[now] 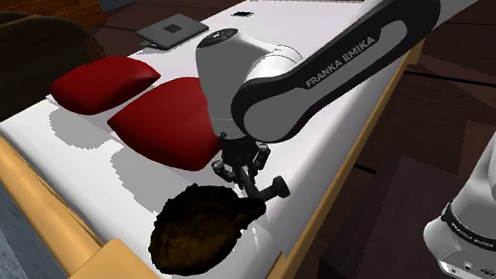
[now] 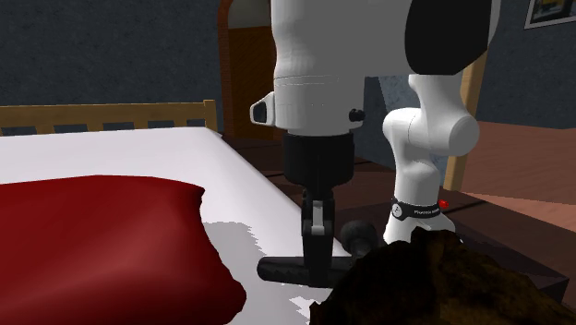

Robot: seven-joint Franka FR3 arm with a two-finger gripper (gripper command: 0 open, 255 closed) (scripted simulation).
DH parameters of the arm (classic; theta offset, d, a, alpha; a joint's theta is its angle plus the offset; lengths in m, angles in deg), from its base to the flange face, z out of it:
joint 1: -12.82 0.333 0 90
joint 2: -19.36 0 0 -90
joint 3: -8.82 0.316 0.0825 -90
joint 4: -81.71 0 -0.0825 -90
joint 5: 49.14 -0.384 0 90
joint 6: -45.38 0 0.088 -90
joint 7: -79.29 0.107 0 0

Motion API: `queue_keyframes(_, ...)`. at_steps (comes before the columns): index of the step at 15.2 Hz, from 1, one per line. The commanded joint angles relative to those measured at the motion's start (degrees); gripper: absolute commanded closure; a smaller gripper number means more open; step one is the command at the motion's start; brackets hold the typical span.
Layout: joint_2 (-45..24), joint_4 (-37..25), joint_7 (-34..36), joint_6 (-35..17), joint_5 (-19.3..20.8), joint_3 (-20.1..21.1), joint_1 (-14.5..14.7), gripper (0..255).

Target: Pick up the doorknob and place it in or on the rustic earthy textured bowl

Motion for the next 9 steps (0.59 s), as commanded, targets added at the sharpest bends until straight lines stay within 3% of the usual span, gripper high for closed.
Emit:
queue_keyframes(1,0.0,0.0,0.0,0.0,0.0,0.0,0.0,255)
queue_keyframes(9,2.9,-3.5,-1.0,6.2,-1.5,-0.3,-0.1,255)
